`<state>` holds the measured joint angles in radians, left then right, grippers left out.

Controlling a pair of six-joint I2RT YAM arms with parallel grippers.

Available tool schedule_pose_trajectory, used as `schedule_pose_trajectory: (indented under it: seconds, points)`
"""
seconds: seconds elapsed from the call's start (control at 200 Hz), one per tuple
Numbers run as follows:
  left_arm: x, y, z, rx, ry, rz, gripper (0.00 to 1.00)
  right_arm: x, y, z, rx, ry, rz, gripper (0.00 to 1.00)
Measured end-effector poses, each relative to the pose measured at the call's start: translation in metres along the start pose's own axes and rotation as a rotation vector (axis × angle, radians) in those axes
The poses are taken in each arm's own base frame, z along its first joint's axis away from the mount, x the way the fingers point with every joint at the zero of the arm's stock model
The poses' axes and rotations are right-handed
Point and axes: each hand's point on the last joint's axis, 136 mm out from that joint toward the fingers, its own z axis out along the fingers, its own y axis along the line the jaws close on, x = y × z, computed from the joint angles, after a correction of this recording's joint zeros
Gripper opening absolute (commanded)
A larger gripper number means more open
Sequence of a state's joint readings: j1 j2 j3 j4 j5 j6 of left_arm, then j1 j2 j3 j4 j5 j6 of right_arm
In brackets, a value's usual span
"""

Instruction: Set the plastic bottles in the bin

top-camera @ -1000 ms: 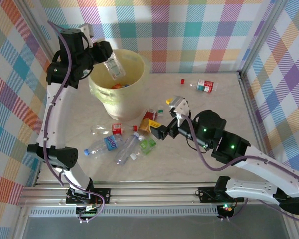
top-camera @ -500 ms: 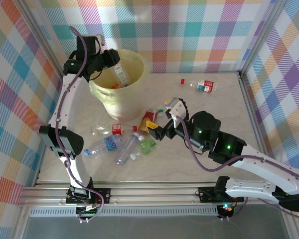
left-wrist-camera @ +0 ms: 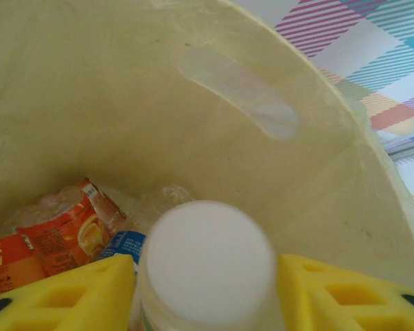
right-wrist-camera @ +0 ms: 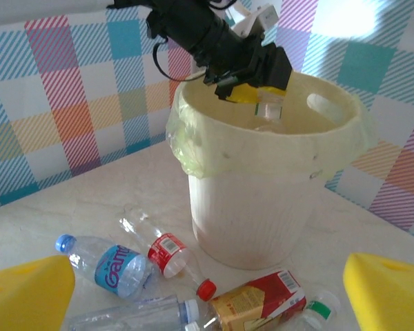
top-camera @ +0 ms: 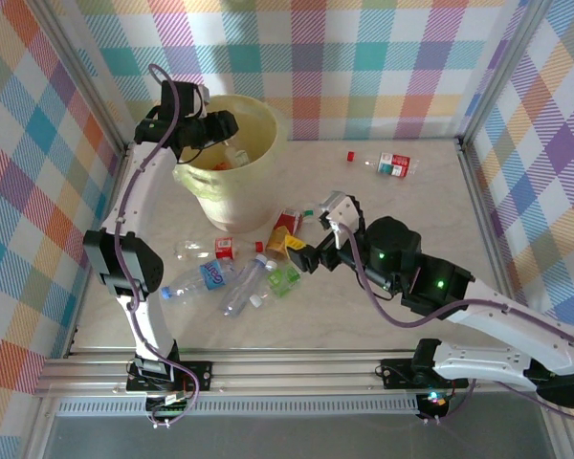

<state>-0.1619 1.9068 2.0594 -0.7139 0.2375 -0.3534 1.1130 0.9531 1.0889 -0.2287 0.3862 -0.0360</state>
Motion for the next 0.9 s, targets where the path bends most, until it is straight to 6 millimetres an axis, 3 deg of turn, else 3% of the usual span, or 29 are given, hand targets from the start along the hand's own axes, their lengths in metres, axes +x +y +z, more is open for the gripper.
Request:
schedule_pose_trajectory:
  seconds: [0.28,0.45,0.575,0.71,0.9]
  points:
    - [0.001,-0.004,-0.005,0.01,0.012,-0.005,0.99,0.022,-0.007,-0.012,0.025,0.05,0.036,1.0]
    - [-0.006,-0.018,-0.023,0.058,-0.011,0.023,1.0,0.037,-0.013,-0.018,0.05,0.079,0.06,1.0]
    - [-0.013,-0.04,-0.056,0.135,-0.064,0.074,1.0,0.054,-0.017,-0.023,0.067,0.104,0.075,1.0]
    - [-0.009,-0.068,-0.109,0.253,-0.117,0.15,1.0,0.07,-0.022,-0.029,0.091,0.136,0.087,1.0]
    - [0.036,-0.098,-0.17,0.435,-0.089,0.243,1.0,0.084,-0.032,-0.034,0.149,0.178,0.12,1.0]
